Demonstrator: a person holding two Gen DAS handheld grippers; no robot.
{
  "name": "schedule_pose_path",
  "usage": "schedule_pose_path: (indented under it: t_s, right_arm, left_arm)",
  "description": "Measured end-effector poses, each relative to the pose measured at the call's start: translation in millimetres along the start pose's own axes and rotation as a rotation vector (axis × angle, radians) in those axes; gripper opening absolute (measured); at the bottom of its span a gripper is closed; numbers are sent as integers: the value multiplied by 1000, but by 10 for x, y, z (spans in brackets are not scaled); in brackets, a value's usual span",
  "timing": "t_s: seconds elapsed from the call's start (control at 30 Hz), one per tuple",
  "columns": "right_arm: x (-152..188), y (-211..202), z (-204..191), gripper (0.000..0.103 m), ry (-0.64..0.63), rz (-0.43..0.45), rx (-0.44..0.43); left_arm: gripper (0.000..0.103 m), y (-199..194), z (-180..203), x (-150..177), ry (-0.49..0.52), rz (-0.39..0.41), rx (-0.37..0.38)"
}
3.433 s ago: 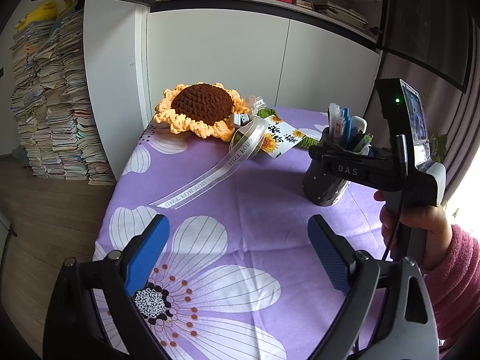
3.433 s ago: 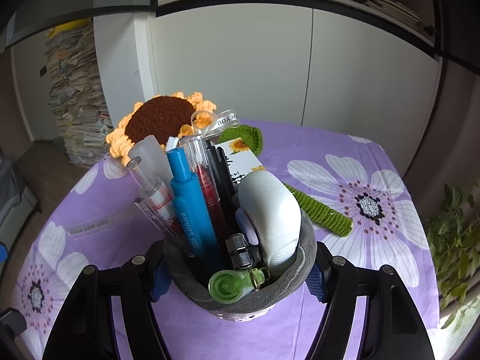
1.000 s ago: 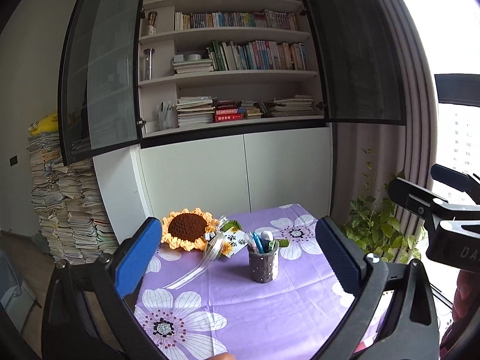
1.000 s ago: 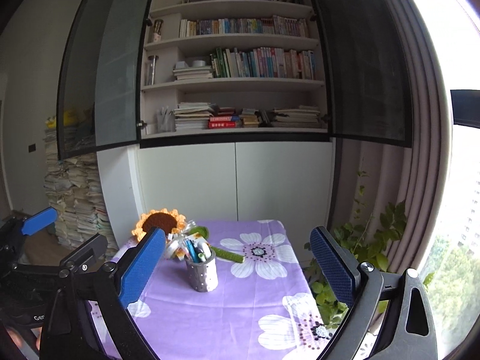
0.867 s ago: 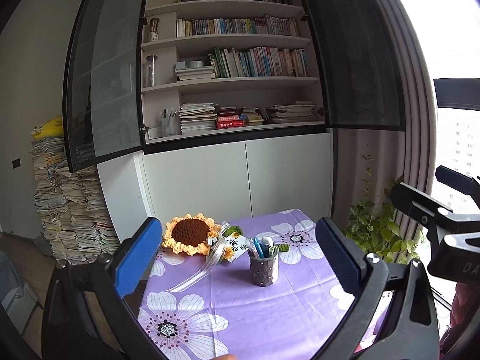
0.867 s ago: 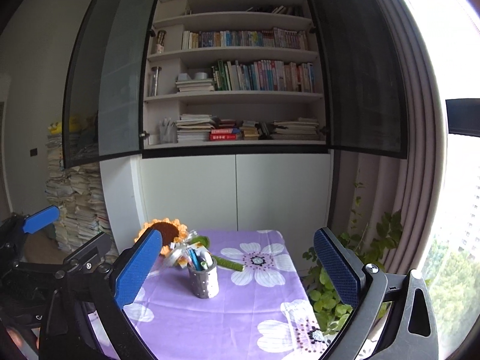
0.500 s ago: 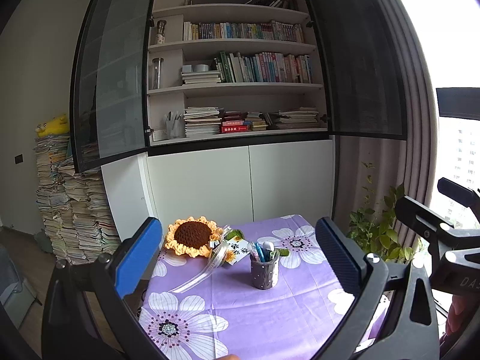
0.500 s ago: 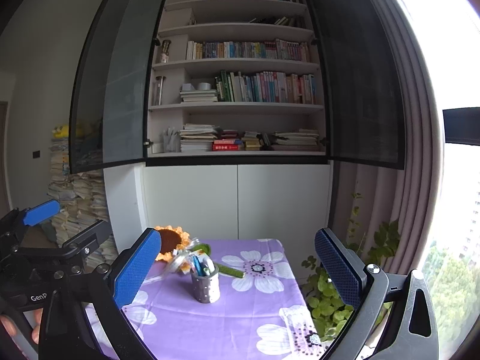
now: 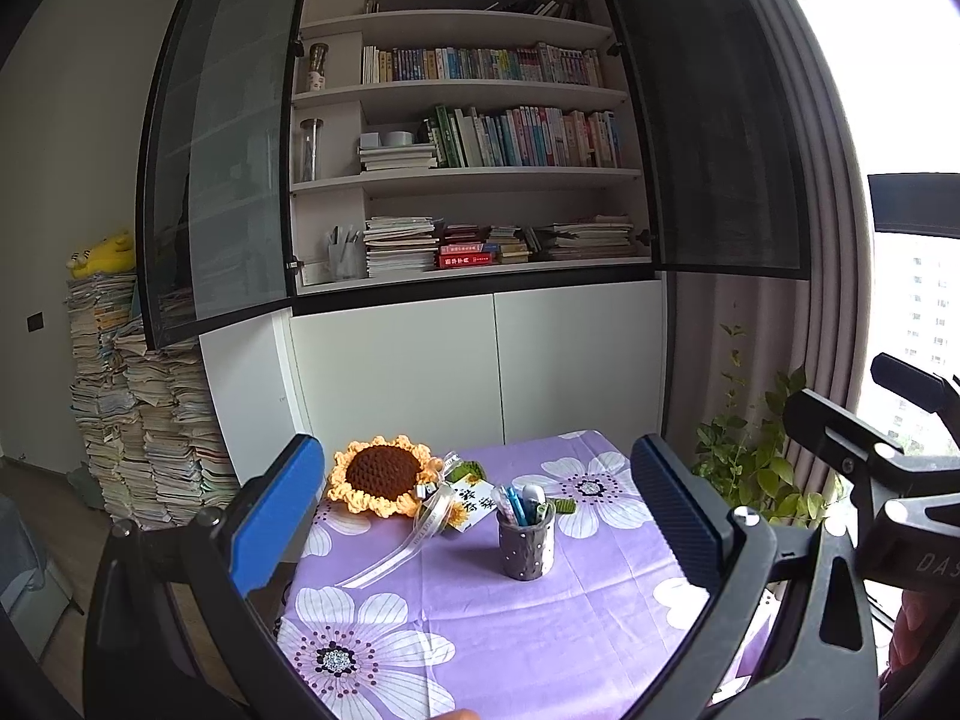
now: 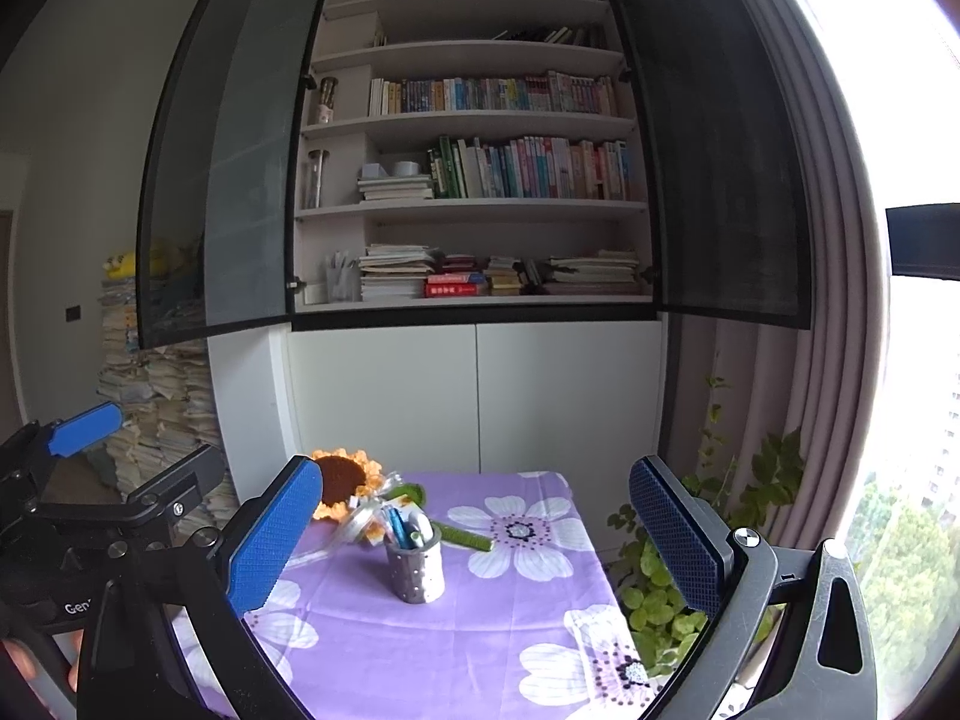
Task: Organize stationery
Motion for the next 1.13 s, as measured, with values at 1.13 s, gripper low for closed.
schedule_pose_path:
  t_s: [1.13]
  right_arm:
    - [-18, -63, -39, 102, -18, 23, -1]
  left_arm:
    - [102, -43, -62, 3, -2, 17, -2]
Point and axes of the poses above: each gripper's, at about its wrist camera, not at the fingertips, and y roughly the way its jaws point, z to its right, x to its underside, the point moved 4 cm from there along y, roughly the way its jaws point, and after that the axes turned 13 degrees about -z, right-handed, at the moved point
